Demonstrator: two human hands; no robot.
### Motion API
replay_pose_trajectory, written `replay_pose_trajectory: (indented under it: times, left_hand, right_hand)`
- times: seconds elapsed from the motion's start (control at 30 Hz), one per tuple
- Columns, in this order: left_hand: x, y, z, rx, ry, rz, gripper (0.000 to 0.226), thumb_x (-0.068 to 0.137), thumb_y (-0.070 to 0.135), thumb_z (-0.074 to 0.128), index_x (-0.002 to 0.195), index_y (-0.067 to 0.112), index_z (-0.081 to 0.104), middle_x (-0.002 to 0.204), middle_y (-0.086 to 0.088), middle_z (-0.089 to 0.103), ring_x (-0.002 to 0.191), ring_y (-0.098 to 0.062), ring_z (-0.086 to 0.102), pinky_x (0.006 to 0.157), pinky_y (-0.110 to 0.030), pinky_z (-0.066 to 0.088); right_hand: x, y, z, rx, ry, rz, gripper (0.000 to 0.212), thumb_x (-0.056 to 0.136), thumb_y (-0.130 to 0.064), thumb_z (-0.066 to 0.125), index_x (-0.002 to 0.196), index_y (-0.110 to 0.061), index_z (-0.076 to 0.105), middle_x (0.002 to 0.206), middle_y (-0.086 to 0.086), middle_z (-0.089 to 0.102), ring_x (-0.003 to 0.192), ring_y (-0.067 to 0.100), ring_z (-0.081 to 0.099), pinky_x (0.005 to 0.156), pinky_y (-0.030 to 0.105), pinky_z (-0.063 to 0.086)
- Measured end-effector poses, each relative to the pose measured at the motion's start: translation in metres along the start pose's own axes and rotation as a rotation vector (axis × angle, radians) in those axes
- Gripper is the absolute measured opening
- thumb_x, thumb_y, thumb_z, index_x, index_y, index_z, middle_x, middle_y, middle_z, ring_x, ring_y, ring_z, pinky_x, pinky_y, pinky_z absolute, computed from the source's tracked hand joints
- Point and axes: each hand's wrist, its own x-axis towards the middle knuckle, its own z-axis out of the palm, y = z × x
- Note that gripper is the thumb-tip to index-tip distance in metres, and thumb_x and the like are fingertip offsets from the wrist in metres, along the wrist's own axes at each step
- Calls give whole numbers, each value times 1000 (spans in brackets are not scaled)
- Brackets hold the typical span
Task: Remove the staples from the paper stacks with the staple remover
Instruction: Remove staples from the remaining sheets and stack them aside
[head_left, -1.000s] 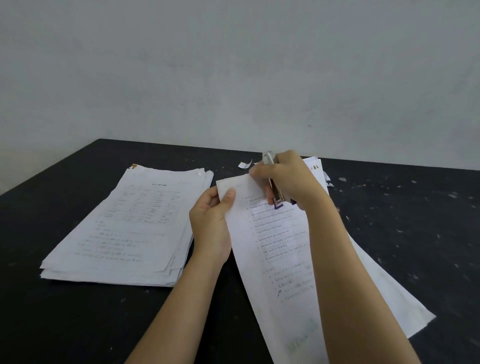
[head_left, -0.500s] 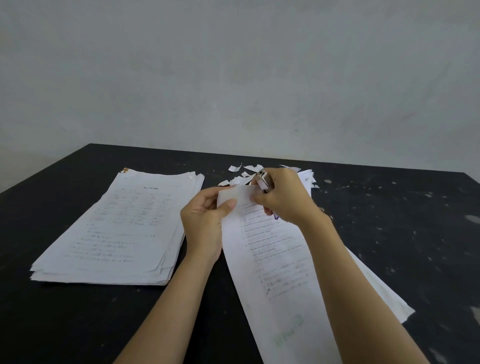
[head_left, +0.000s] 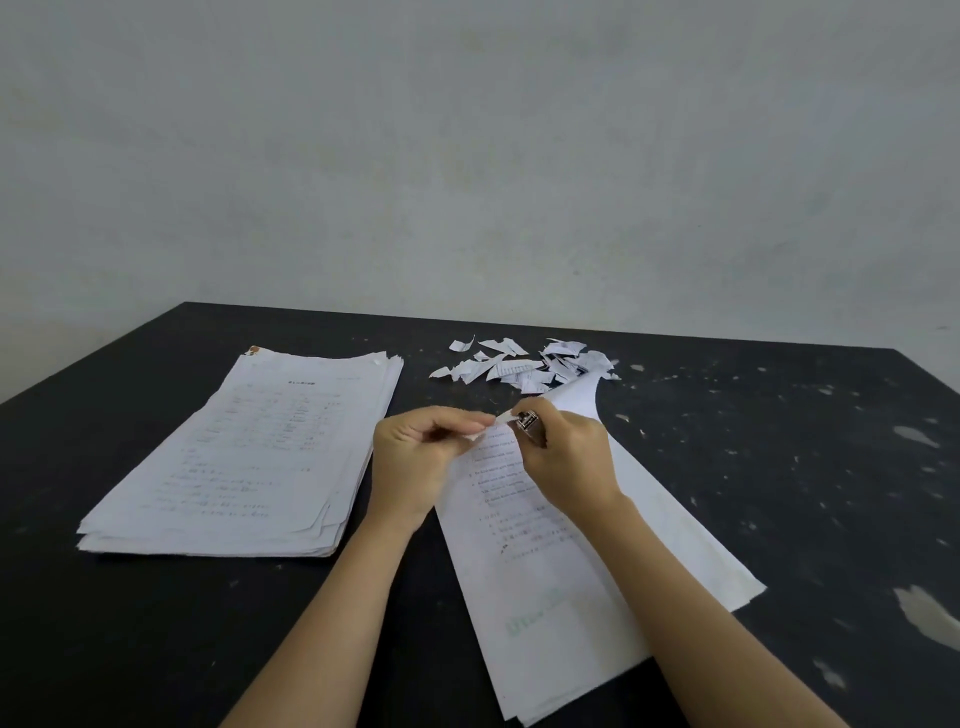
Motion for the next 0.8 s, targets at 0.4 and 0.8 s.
replay_pose_trajectory:
  times: [0.4, 0.8]
  left_hand:
    - [7, -4, 0, -73, 261, -318, 21, 87, 19, 64, 74, 32, 74, 78, 14, 73, 74, -5, 69, 73, -33, 57]
    - [8, -10, 1, -120, 307, -279, 31, 89, 18, 62, 71, 41, 73, 76, 17, 73, 70, -3, 69, 54, -15, 52]
  right_hand:
    - [30, -28, 13, 358, -206, 685, 23, 89, -27, 50, 106, -12, 50, 58, -5, 45, 53, 13, 47, 55, 38, 53]
    - [29, -29, 3, 832, -702, 766, 29, 95, -33, 51, 120, -17, 47, 62, 3, 58, 51, 11, 52, 54, 22, 44]
